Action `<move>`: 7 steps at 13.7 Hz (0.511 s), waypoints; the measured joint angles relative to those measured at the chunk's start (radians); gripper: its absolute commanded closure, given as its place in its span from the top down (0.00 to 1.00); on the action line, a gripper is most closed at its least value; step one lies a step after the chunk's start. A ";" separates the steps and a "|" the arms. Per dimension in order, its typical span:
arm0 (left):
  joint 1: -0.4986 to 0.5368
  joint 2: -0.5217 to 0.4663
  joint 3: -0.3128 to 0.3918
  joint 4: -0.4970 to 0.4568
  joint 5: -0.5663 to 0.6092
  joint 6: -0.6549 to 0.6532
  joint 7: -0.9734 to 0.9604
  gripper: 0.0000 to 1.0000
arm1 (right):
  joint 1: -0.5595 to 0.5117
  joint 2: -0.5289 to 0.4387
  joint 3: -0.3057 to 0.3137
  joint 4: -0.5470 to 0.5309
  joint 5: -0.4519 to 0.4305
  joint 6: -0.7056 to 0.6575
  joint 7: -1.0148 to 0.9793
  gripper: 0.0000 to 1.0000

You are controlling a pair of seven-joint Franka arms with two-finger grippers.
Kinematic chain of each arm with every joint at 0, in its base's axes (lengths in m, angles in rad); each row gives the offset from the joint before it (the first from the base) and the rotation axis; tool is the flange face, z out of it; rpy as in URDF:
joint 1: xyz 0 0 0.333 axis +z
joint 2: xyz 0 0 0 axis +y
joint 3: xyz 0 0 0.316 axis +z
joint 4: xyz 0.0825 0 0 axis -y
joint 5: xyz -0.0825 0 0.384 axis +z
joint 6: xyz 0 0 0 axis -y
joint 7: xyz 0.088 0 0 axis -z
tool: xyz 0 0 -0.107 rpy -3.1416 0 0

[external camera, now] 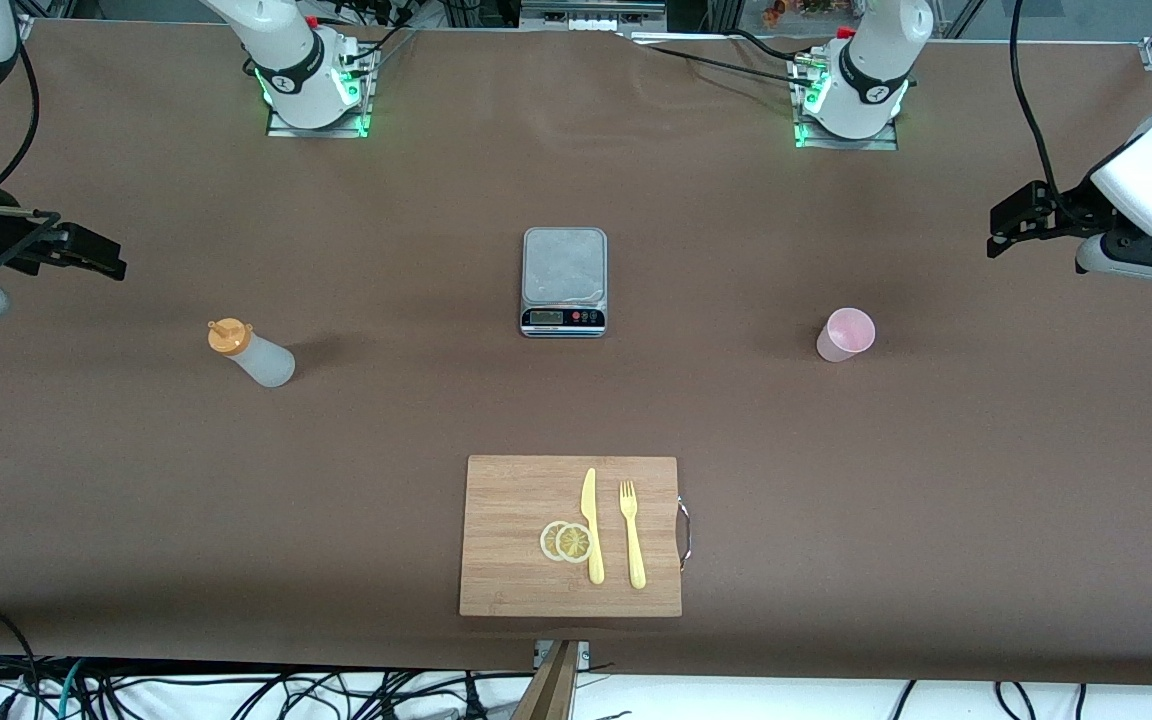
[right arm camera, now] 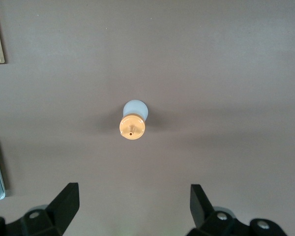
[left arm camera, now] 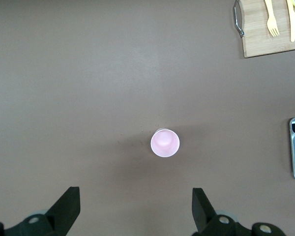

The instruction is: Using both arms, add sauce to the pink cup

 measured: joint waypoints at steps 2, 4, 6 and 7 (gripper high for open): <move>0.000 0.002 0.000 0.000 0.000 0.000 -0.001 1.00 | -0.002 0.000 0.000 0.000 0.000 0.000 0.000 1.00; 0.000 0.007 0.000 0.000 0.000 0.000 -0.009 1.00 | -0.007 0.001 0.000 0.000 0.000 0.000 0.000 1.00; 0.000 0.017 0.001 0.000 0.000 0.000 -0.015 1.00 | -0.008 0.004 0.000 0.000 0.000 0.017 0.000 1.00; 0.000 0.022 0.002 0.000 0.000 0.000 -0.016 1.00 | -0.008 0.005 0.000 0.000 0.000 0.031 0.000 1.00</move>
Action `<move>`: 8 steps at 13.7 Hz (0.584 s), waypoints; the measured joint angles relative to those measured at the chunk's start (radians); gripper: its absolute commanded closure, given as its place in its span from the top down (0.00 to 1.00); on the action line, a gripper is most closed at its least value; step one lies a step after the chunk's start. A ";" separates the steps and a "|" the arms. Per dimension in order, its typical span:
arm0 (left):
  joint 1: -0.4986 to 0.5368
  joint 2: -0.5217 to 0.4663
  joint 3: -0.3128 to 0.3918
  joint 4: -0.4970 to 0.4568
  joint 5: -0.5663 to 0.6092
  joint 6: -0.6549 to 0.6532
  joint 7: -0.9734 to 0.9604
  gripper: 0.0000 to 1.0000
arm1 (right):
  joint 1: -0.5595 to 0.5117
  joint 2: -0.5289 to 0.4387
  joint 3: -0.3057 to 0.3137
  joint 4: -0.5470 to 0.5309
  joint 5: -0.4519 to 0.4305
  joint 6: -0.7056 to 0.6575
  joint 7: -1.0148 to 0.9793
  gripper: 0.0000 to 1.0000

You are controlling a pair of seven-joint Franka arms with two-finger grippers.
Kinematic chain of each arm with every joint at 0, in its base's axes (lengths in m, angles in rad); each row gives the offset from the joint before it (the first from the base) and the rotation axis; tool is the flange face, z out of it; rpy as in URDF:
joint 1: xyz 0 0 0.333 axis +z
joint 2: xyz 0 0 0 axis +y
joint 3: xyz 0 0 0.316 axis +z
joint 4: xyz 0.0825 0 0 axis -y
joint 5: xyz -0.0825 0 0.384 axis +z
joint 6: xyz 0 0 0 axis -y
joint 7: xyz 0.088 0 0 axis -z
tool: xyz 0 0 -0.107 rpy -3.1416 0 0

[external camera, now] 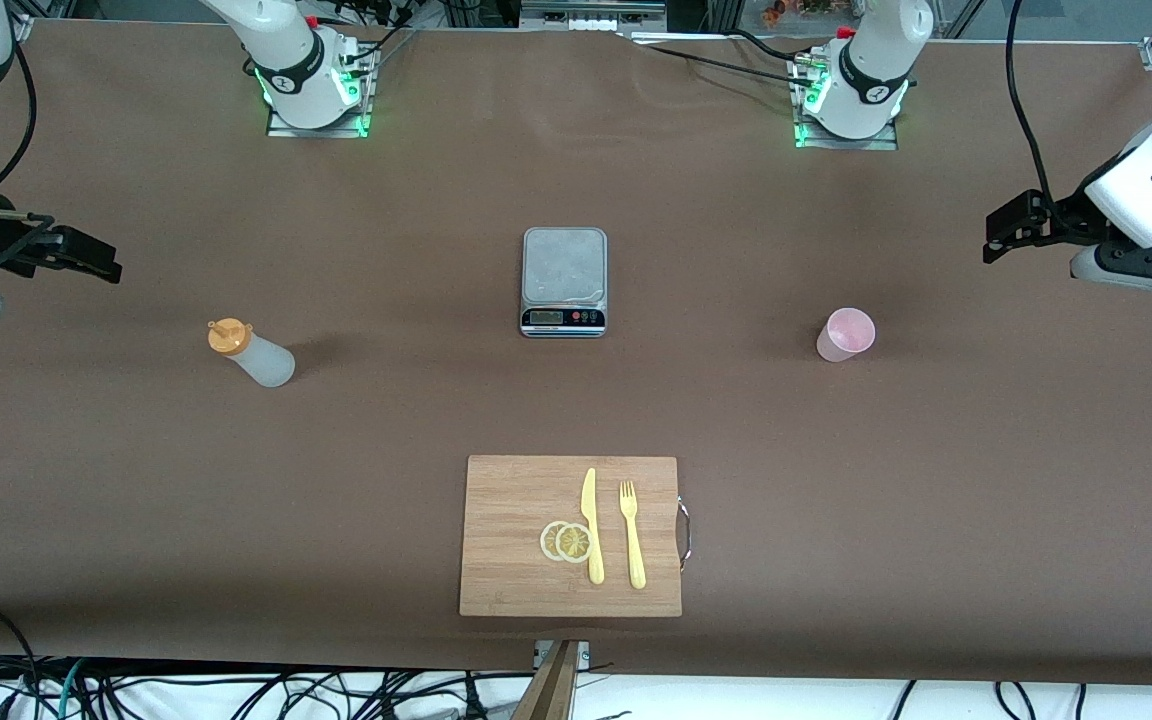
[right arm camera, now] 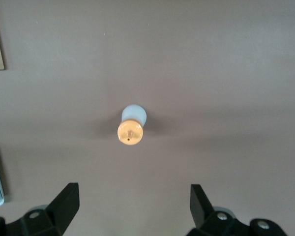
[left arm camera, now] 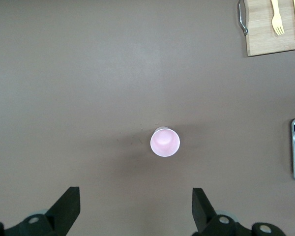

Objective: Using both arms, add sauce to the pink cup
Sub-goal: 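Reach the left gripper down and grasp the pink cup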

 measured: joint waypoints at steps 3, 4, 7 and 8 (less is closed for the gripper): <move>0.000 0.010 0.003 0.000 0.000 0.000 0.000 1.00 | 0.002 0.014 0.000 0.000 0.000 0.019 0.000 1.00; 0.000 0.014 0.005 0.000 0.000 0.000 -0.001 1.00 | 0.003 0.019 0.001 0.000 0.000 0.024 0.000 1.00; 0.002 0.041 0.019 0.000 0.001 0.004 -0.001 1.00 | 0.004 0.022 0.002 0.001 0.000 0.028 0.000 1.00; 0.007 0.054 0.022 -0.003 0.001 0.017 -0.002 1.00 | 0.003 0.022 0.002 0.002 0.000 0.028 0.000 1.00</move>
